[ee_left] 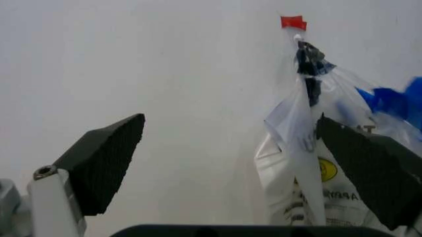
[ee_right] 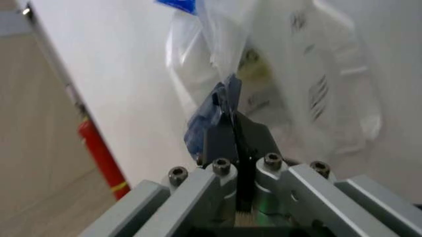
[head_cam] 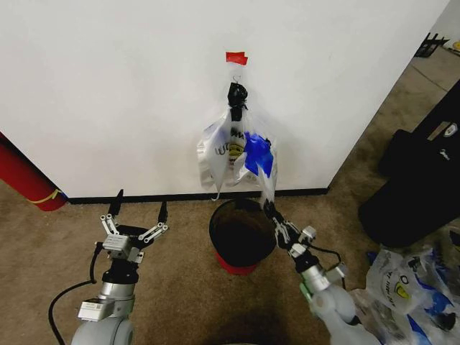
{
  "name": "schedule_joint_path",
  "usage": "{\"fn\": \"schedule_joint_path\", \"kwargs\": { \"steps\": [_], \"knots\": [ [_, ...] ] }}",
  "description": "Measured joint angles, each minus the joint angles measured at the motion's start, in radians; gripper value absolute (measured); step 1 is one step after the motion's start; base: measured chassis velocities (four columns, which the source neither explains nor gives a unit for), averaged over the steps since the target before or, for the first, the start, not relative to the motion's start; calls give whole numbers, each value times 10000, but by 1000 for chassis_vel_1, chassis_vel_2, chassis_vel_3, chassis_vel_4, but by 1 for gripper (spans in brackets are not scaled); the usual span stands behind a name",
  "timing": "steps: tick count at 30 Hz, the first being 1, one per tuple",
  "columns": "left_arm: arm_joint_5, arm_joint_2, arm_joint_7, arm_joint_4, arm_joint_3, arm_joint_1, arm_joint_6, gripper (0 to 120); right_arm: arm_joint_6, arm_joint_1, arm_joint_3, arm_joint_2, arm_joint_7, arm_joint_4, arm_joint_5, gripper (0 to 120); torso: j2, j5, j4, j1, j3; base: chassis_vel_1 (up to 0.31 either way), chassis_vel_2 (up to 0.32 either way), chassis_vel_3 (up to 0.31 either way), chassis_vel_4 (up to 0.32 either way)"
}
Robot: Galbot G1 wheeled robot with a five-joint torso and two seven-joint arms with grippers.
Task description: Pick up the garbage bag from the wall and place it over the trash bin.
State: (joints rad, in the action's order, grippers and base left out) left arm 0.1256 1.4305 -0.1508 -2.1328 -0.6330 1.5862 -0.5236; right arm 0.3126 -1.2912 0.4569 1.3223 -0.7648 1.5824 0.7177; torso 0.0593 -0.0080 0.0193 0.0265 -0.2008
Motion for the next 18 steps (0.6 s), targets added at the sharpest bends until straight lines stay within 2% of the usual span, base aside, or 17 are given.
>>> {"fn": "schedule_joint_path", "kwargs": {
  "steps": [2, 18],
  "knots": [
    [0, 5, 0, -9, 29, 56, -58, 100, -35, -65, 322, -12, -982, -420, -151, 0, 0, 2, 0, 0, 0, 0, 0, 0, 0],
    [93, -55, 1, 206, 43, -177, -86, 100, 28, 270, 1026, 51, -3055, -1963, -422, 0, 0, 0, 0, 1, -1, 0, 0, 0, 0]
  ]
}}
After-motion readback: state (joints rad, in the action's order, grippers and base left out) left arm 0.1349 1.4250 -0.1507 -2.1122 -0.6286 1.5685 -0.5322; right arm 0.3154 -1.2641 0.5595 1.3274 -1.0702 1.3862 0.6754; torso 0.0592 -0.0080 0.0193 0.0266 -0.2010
